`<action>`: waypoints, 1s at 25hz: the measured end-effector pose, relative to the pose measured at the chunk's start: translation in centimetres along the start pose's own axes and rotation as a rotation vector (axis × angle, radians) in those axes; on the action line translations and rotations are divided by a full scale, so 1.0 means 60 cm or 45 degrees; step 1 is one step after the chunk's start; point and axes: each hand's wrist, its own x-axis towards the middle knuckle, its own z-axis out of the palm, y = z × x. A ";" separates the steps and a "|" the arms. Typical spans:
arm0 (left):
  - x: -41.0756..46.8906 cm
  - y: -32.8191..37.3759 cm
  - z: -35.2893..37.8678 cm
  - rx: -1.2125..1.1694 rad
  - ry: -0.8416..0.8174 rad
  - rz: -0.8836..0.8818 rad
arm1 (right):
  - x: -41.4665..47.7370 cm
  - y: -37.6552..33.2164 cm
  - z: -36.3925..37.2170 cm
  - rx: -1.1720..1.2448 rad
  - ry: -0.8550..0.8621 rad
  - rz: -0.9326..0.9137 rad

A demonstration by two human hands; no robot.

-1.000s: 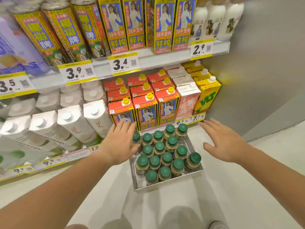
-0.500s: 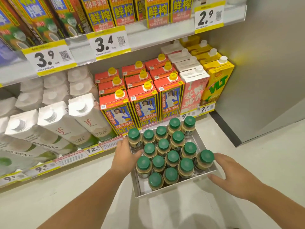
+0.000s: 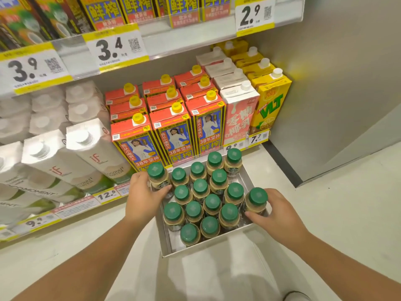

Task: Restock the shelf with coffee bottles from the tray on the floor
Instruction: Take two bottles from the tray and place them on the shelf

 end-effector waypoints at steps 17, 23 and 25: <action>0.042 0.459 -0.355 -0.639 -0.020 0.657 | -0.002 -0.451 -0.378 0.257 0.499 -0.352; 0.094 0.660 -0.463 -0.701 0.056 0.798 | 0.059 -0.605 -0.515 0.327 0.744 -0.556; 0.115 0.741 -0.491 -0.756 0.106 0.805 | 0.086 -0.652 -0.566 0.307 0.778 -0.606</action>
